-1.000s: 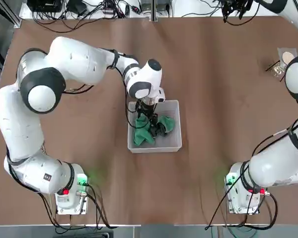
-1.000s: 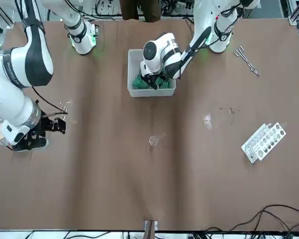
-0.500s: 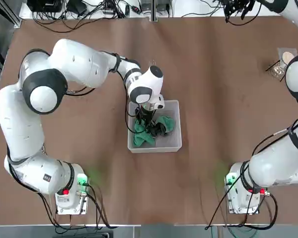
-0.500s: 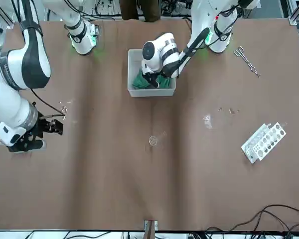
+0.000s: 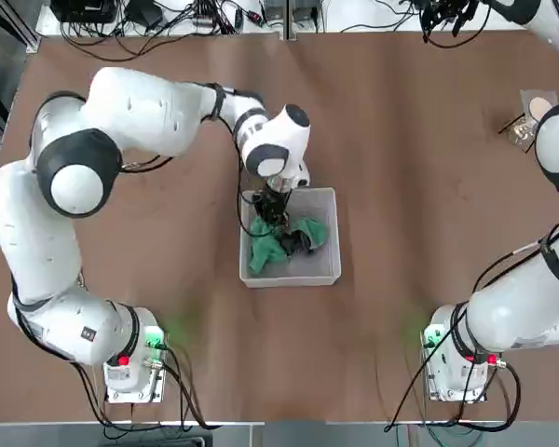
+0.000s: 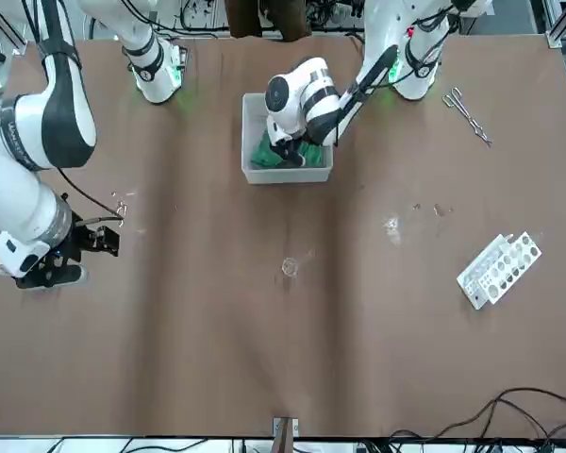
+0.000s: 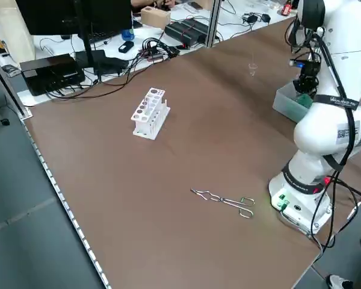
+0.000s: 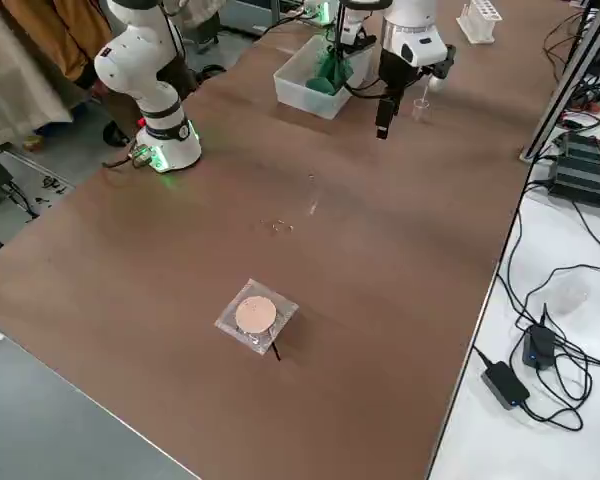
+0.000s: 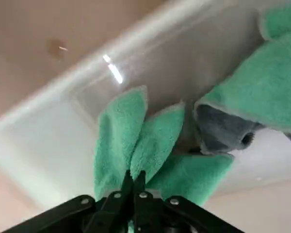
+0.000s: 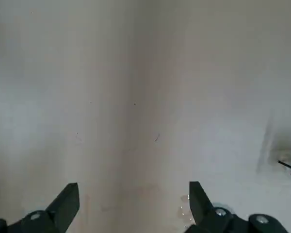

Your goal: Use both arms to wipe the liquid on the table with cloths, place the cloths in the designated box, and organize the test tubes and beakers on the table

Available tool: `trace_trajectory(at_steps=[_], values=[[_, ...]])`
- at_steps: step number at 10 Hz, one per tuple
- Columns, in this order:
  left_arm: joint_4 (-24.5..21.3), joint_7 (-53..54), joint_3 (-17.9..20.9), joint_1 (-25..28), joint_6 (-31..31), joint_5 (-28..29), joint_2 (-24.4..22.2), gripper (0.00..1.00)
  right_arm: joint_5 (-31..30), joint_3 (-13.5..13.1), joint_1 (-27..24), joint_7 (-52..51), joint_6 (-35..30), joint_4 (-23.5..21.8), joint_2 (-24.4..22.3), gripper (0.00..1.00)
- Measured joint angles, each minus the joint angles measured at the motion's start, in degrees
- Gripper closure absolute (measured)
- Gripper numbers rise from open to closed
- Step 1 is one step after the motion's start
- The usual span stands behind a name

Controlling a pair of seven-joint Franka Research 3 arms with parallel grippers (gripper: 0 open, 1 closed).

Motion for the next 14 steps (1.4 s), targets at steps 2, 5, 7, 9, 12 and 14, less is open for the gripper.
trace_trajectory(at_steps=[2, 5, 7, 9, 12, 14], values=[[8.7, -1.0, 0.1, 1.0, -10.0, -1.8, -1.9, 0.98, 0.1, 0.2, 0.2, 0.0, 0.0, 0.0, 0.0, 0.0], [16.1, -1.5, 3.6, 4.5, -18.3, -6.4, -5.3, 0.98, 0.5, 0.7, 2.9, 1.8, -4.0, 0.0, 0.0, 0.0], [16.4, -1.8, 9.7, 4.7, -18.9, -6.7, -8.3, 0.98, 2.6, 1.0, 7.0, 10.1, -8.5, -0.1, 0.0, 0.0], [15.9, 0.3, 16.6, 5.3, -18.9, -6.7, -10.3, 0.98, 4.5, 1.2, 12.2, 17.5, -9.7, -2.5, -1.8, 0.0], [7.5, 6.0, 24.2, 7.3, -13.0, -6.2, -10.9, 0.98, 6.1, 1.4, 24.5, 34.4, -6.4, -7.1, -4.7, 0.0], [-4.6, 7.9, 28.6, 7.5, -1.8, -4.2, -12.7, 0.98, 6.1, 1.5, 34.1, 44.8, 3.4, -14.8, -6.3, 0.0]])
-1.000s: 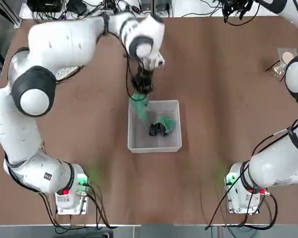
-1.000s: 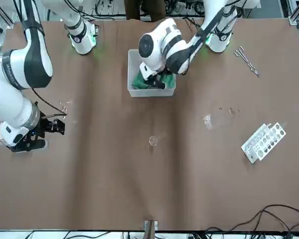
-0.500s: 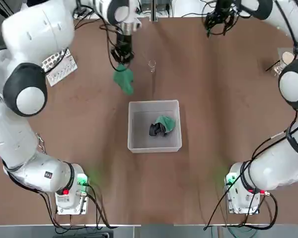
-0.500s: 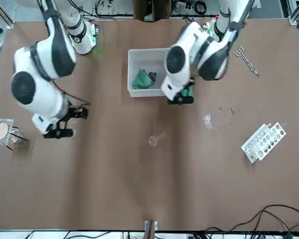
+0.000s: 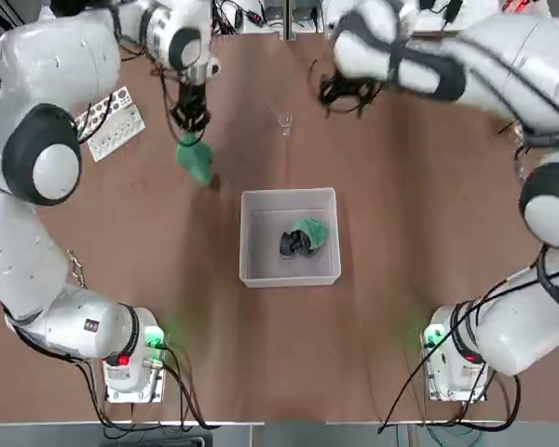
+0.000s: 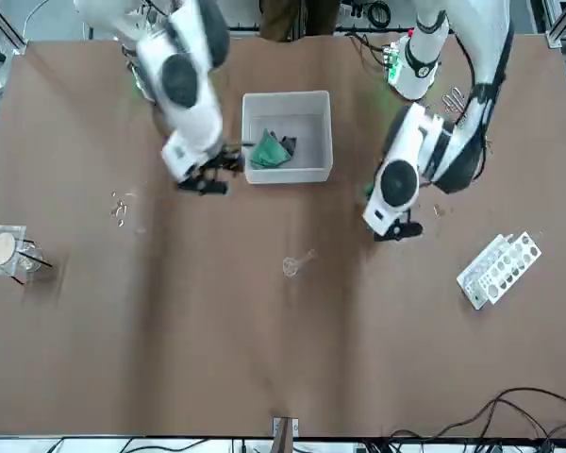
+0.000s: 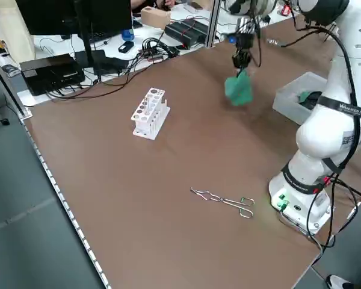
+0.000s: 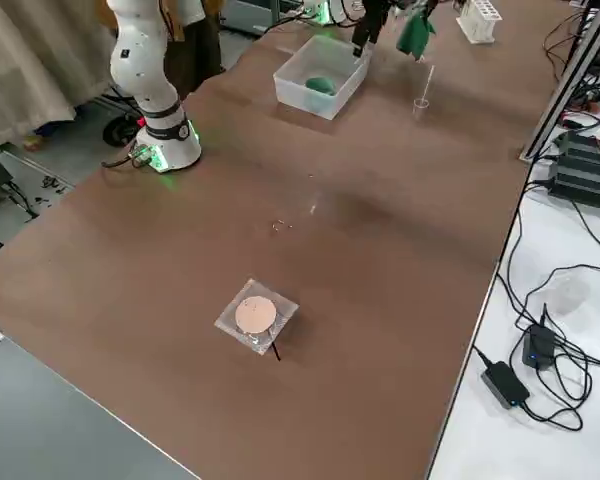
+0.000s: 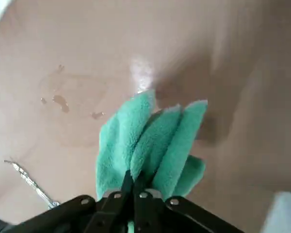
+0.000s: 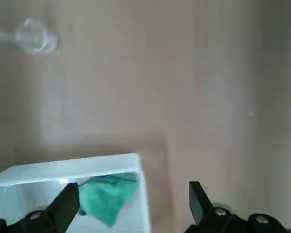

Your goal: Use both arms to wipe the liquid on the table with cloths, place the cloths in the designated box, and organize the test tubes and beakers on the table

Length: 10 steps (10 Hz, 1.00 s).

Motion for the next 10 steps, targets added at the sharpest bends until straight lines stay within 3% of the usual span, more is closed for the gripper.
trace_trajectory(at_steps=[2, 5, 7, 10], values=[[-7.8, 2.1, 3.5, 0.7, 9.1, 3.5, 0.2, 0.98, 0.0, 0.1, 6.6, 8.0, 11.0, -11.4, -3.2, 0.0], [-9.6, 5.2, 7.7, 3.0, 15.8, 8.3, 5.1, 0.98, -0.1, 0.0, 15.7, 17.7, 21.4, -21.8, -3.7, 0.0], [-10.3, 9.8, 12.0, 3.2, 16.0, 10.3, 6.3, 0.98, -0.2, -0.1, 17.6, 20.0, 26.0, -23.3, 0.0, 0.0], [-14.5, 12.3, 19.4, 3.7, 16.1, 17.4, 6.2, 0.98, -0.3, -0.8, 17.7, 20.3, 36.0, -22.6, 9.8, 0.0]])
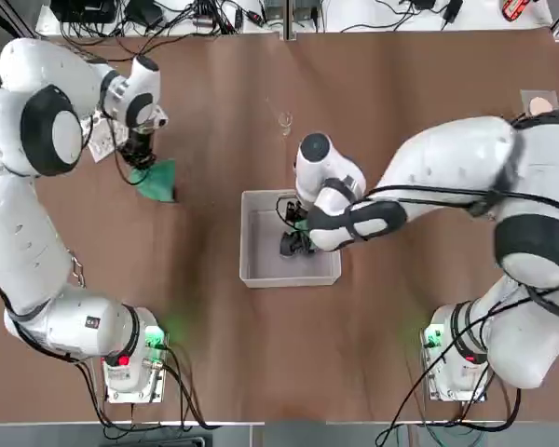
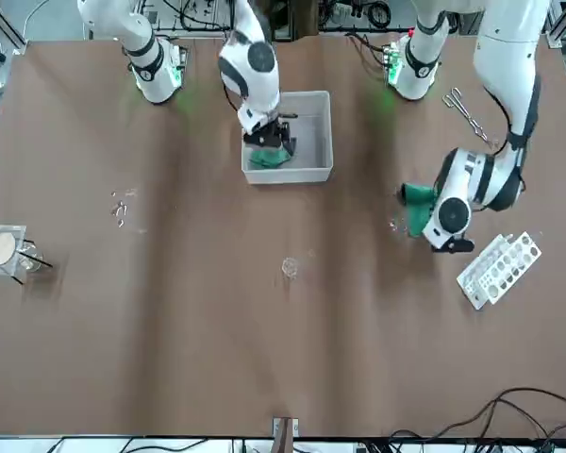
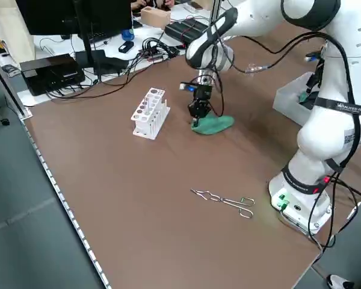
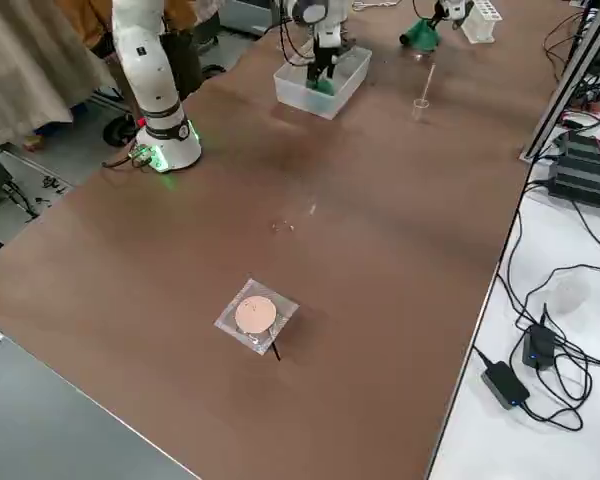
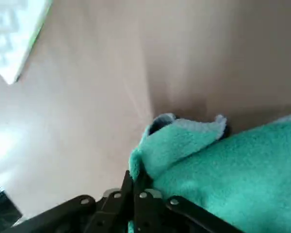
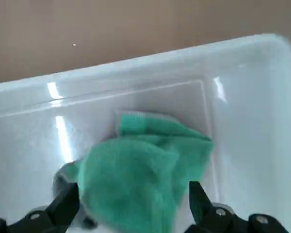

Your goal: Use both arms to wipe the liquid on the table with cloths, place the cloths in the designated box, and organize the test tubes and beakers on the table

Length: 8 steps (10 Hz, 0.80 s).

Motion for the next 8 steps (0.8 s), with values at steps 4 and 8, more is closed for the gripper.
trace_trajectory(at_steps=[4, 8], values=[[-7.1, 0.0, 5.7, 1.4, 0.9, 6.3, -2.6, 0.98, 0.0, -0.2, 0.1, 0.0, 1.7, 2.8, 5.5, 0.05], [-11.7, -2.0, 2.9, 1.5, 5.6, 6.1, -7.3, 0.98, 0.0, -0.3, 0.1, 0.0, 0.1, 3.8, 5.5, 0.58]])
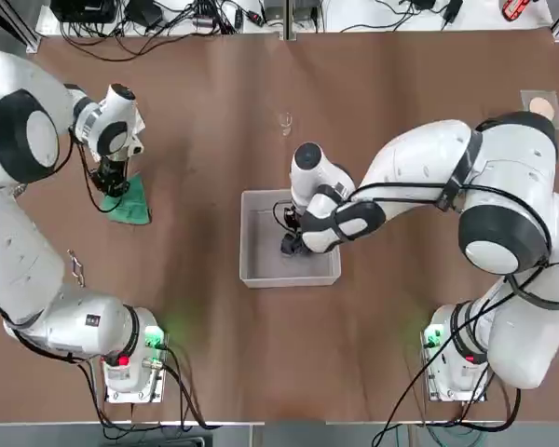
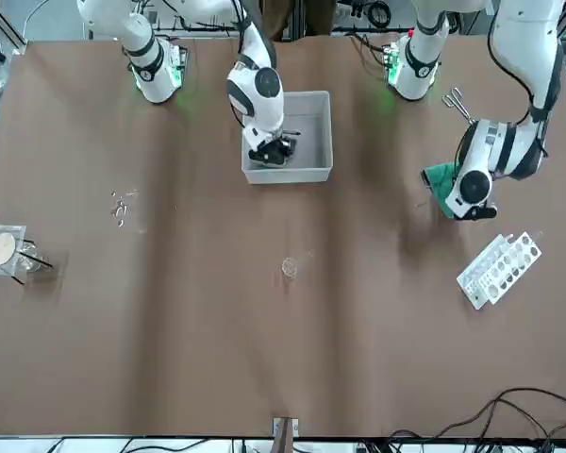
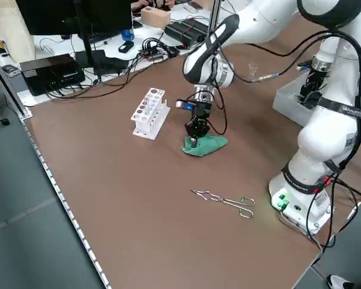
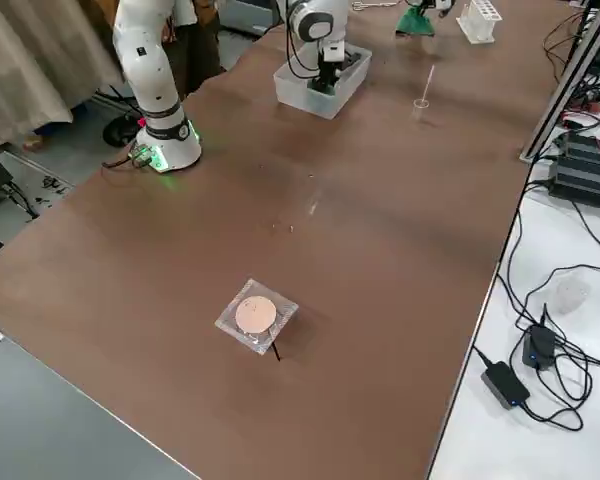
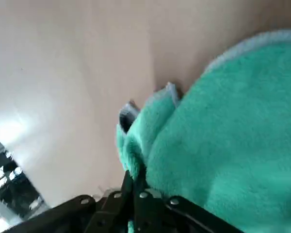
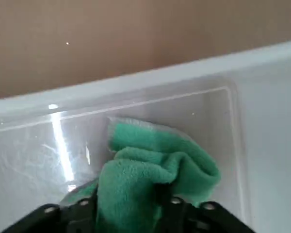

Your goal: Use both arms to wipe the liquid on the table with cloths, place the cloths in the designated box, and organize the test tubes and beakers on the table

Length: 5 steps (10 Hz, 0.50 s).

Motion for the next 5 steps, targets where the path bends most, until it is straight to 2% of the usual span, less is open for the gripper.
trace_trajectory(at_steps=[2, 4, 5], values=[[3.5, -6.7, -8.3, -0.2, 1.9, -1.8, 1.2, 0.98, 0.0, -0.3, -0.1, 0.0, -3.1, 1.2, 0.0, 0.86], [11.1, -12.1, -15.4, -0.5, 2.4, -7.0, 5.1, 0.98, -0.1, -1.1, -0.1, 0.0, -8.8, 4.1, -1.3, 0.89], [15.8, -15.9, -18.2, -0.6, 2.7, -8.2, 8.0, 0.98, -0.2, -2.3, -0.2, 0.0, -16.9, 8.1, -3.1, 0.89]])
